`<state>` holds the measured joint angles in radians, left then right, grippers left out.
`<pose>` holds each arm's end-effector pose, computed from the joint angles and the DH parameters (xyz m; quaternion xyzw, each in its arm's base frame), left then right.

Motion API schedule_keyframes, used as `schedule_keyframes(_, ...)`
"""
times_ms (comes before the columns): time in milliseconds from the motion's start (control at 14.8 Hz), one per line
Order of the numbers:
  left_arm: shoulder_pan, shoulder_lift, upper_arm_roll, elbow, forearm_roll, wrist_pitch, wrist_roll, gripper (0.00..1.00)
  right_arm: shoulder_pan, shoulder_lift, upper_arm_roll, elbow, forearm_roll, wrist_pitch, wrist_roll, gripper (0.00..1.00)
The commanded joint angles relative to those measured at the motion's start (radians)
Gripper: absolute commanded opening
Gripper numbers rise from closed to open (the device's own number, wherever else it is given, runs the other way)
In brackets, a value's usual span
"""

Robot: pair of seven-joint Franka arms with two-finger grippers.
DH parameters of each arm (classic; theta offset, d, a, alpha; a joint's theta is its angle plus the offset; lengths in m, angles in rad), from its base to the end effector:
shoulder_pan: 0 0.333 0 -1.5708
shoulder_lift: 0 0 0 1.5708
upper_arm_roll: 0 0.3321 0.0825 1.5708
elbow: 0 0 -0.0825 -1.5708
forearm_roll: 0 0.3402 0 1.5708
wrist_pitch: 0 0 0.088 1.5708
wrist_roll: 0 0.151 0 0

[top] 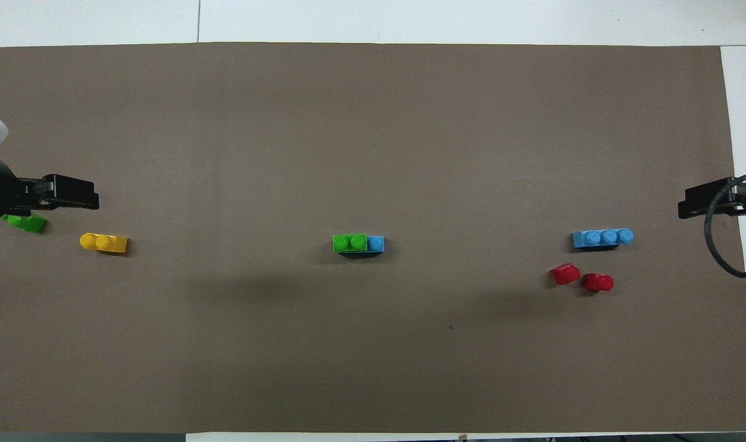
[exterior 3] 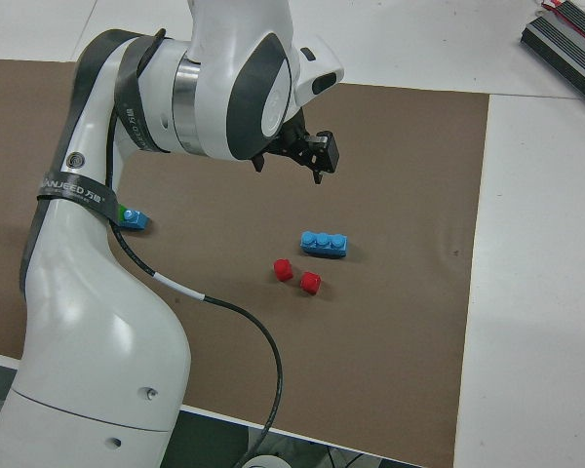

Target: Remove green block with left arm and hold with right

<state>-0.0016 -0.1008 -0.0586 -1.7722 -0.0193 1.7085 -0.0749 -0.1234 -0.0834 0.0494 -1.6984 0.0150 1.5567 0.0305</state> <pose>0.4879 -0.0333 0.5719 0.9998 0.0086 0.0180 0.0079 0.4761 -0.0321 0.5823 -0.9982 0.0525 0.0291 0.0061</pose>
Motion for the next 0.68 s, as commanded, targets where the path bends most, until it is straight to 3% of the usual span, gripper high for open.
schedule_keyframes(0,0.008,-0.013,-0.007,-0.001,-0.016,-0.003,0.007,1.00,-0.013,0.001,0.010,0.003,-0.017,-0.009,-0.020,1.00)
schedule_keyframes(609,0.008,-0.014,-0.009,-0.001,-0.016,-0.018,0.003,1.00,-0.013,0.002,0.010,0.005,-0.017,-0.007,-0.026,1.00)
